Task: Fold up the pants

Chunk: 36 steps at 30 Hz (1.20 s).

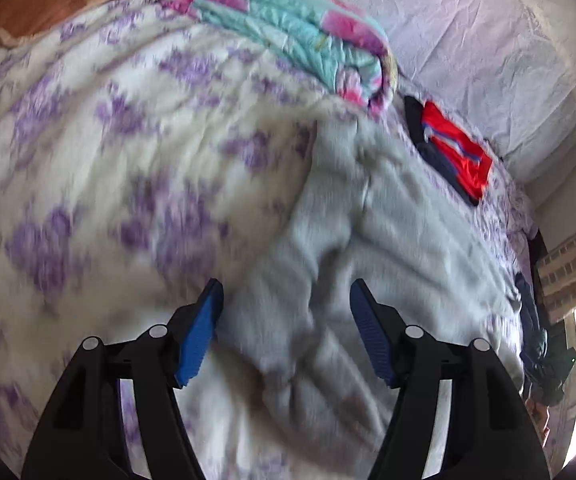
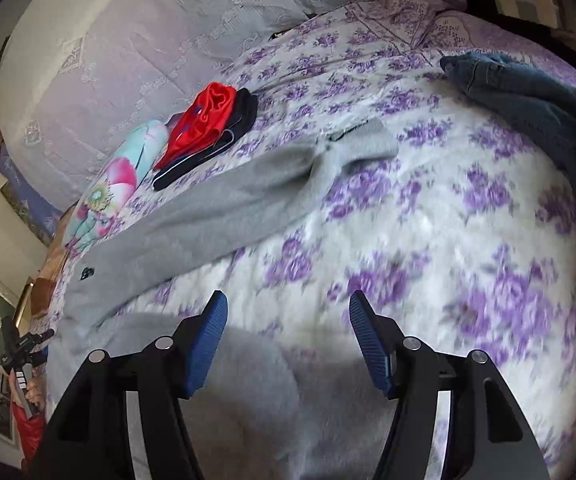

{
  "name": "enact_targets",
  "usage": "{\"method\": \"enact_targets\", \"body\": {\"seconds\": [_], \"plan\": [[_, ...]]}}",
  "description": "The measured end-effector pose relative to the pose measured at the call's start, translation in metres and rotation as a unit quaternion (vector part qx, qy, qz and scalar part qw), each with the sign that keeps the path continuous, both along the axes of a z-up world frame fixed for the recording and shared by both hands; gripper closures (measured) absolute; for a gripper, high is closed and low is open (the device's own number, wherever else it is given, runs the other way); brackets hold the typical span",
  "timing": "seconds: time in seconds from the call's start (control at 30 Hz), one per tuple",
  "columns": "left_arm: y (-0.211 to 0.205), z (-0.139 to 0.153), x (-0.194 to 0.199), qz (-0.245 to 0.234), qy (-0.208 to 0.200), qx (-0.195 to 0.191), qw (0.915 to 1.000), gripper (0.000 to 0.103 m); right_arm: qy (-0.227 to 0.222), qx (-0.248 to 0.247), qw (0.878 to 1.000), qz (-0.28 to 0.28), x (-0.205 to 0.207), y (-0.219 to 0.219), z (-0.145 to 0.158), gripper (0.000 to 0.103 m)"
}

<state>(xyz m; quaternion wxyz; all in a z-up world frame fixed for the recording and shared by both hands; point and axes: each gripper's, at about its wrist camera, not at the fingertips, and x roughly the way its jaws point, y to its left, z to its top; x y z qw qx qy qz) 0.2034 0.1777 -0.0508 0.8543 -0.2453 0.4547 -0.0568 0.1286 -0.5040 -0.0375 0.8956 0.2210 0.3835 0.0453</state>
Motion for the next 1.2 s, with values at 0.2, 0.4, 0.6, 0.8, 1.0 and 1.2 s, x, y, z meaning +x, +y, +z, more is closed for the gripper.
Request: {"method": "enact_targets", "body": {"seconds": [0.2,0.4,0.6,0.8,1.0,1.2], "plan": [[-0.018,-0.009,-0.043,-0.007,-0.006,-0.004,1.0000,0.030,-0.002,0.000,1.000,-0.013,-0.052,-0.009,0.010,0.028],[-0.036,-0.008,-0.058,-0.012,-0.013,-0.001,0.9998,0.029,0.024,0.011,0.999,-0.018,-0.092,-0.026,-0.005,0.026],[-0.033,-0.009,-0.059,0.015,-0.020,-0.025,0.9994,0.066,0.008,0.061,0.998,-0.009,-0.110,-0.031,-0.022,0.024],[-0.035,0.008,-0.068,0.031,-0.028,-0.022,0.9989,0.087,-0.026,0.104,0.994,-0.009,-0.082,-0.025,-0.032,0.095],[-0.036,0.033,-0.095,0.017,-0.048,-0.037,0.9980,0.090,-0.074,0.074,0.994,-0.011,-0.101,-0.040,0.015,0.095],[-0.045,0.002,-0.103,0.030,-0.013,0.049,0.9983,0.056,-0.004,0.009,1.000,-0.026,-0.105,-0.043,-0.012,0.075]]}}
